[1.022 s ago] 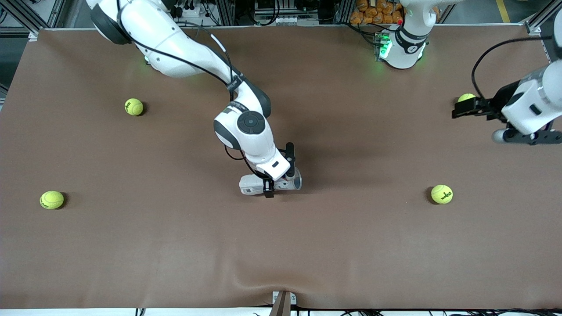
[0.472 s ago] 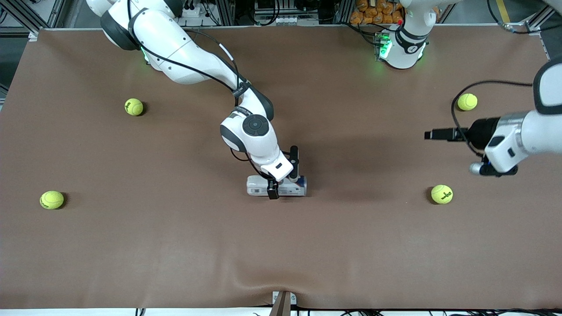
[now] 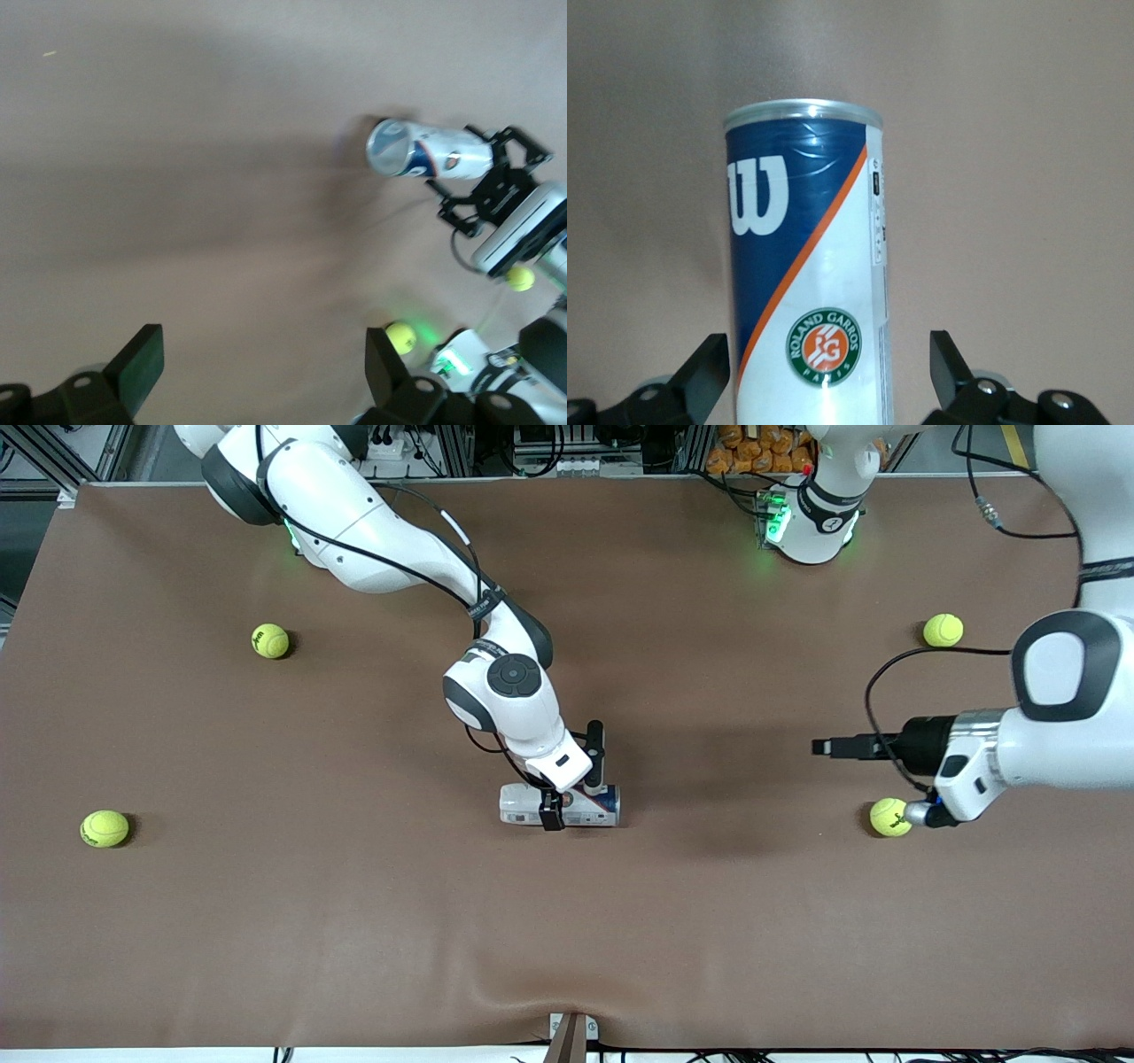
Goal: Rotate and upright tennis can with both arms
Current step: 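Lay the can down with the right gripper while the left gripper approaches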
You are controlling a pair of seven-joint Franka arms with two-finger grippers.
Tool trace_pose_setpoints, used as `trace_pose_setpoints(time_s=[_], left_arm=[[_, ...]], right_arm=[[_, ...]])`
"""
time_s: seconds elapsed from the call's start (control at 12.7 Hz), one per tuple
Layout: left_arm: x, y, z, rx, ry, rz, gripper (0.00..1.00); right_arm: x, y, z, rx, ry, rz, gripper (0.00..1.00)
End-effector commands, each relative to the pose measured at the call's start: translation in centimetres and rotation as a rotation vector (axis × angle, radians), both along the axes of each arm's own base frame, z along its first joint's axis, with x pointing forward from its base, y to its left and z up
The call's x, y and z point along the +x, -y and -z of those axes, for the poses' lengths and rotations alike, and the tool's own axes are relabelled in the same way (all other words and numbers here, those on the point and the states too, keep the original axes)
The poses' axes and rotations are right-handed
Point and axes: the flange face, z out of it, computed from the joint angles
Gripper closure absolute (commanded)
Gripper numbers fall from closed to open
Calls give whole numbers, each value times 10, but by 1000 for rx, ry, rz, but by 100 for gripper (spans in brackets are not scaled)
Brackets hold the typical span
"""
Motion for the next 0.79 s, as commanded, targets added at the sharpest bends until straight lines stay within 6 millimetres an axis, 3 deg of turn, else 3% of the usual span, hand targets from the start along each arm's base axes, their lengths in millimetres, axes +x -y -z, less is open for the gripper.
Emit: trace_pose_setpoints(time_s=[0.0, 0.31, 0.55, 0.71], left_arm=[[12, 39, 30, -80, -1, -88, 0], [23, 103, 111, -189, -30, -209, 0], [21, 139, 156, -285, -77, -322, 0], [15, 166, 172, -331, -87, -362, 6]], right_arm=[[-3, 0, -35, -26, -72, 107, 0], [3, 9, -82, 51, -128, 314, 0], [30, 56, -116, 30, -127, 394, 0], [56, 110, -140, 20, -135, 511, 0]])
